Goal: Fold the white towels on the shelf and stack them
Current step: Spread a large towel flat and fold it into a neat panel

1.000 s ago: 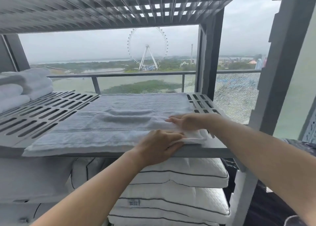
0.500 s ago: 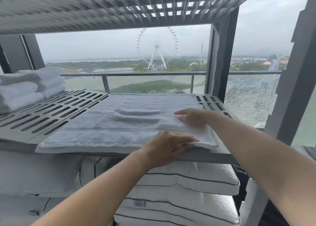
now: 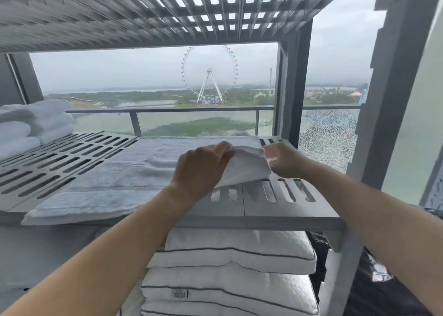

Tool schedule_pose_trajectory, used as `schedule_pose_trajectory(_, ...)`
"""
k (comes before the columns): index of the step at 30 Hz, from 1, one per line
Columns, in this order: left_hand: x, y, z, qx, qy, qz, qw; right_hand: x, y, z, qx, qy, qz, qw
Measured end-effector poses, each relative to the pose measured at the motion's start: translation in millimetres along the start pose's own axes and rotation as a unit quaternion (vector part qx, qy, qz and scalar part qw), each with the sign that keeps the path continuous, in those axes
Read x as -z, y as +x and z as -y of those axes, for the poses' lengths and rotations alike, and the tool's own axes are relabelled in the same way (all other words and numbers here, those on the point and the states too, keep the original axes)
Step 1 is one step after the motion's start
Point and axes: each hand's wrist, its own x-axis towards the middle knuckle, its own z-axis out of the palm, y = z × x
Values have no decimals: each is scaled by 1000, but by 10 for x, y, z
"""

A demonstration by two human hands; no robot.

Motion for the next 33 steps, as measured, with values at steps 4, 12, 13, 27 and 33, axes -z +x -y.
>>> schedule_pose_trajectory(4, 32, 57, 24, -8, 16, -3, 1000, 26, -116, 5, 5, 10, 52, 999)
schedule_pose_trajectory(12, 55, 64, -38, -34, 47, -11, 998, -237, -39, -3, 33, -166, -71, 983)
schedule_pose_trajectory(13, 65, 62, -39, -32, 46, -11, 998, -238, -7, 13, 24, -165, -80, 983)
schedule_pose_trajectory(27, 10, -224, -110, -116, -120, 172, 971, 148, 178, 85, -33, -213, 121, 969)
schedule_pose_trajectory(33, 5, -246, -125, -109, -174, 186, 961, -37, 276, 168, -20, -155, 75, 985)
